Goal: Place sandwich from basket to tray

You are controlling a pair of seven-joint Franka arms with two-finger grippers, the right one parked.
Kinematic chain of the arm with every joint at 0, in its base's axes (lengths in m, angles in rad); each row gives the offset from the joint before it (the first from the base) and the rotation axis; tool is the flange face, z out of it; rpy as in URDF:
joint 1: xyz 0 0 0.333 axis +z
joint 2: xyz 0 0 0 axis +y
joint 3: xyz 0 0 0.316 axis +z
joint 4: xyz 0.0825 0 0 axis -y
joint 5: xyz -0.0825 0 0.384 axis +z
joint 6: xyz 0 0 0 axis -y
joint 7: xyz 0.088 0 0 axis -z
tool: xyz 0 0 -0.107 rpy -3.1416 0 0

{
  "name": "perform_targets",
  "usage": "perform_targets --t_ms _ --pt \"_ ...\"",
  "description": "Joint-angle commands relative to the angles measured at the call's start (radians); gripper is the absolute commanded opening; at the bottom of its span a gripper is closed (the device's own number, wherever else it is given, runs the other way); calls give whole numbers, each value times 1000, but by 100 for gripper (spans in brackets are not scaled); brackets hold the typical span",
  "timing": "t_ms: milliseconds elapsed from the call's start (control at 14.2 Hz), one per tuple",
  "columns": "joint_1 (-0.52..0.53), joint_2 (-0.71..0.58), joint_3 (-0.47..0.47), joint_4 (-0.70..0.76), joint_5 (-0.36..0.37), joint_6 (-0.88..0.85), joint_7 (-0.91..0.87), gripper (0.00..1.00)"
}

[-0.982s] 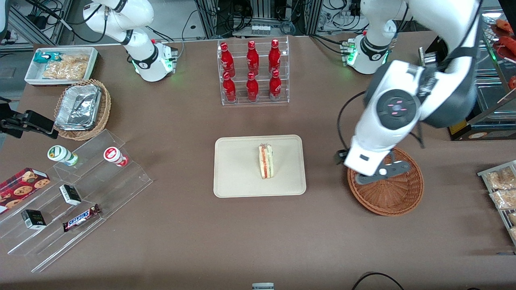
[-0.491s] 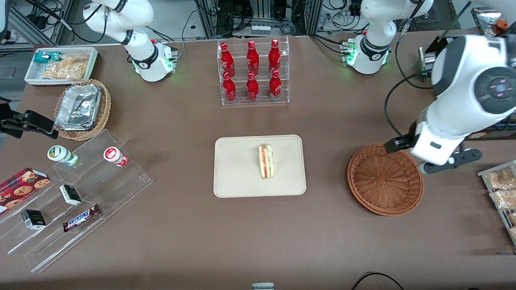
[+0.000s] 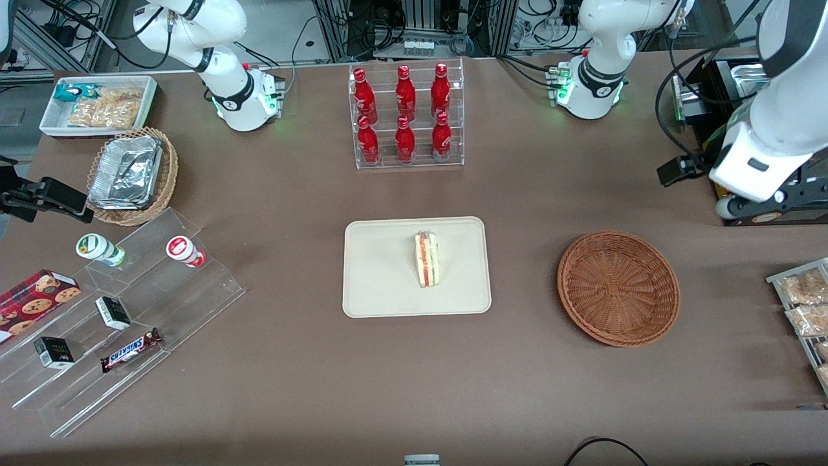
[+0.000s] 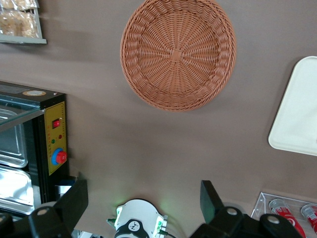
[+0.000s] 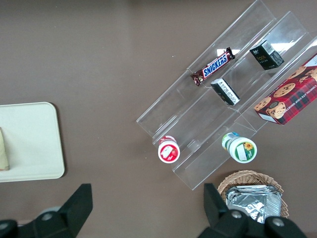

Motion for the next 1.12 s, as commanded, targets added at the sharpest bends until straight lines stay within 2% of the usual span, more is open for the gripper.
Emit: perform_targets --t_ms 0,1053 --pt "6 -8 -1 -17 -12 2 21 100" --pt "12 29 -2 44 -26 -2 54 100"
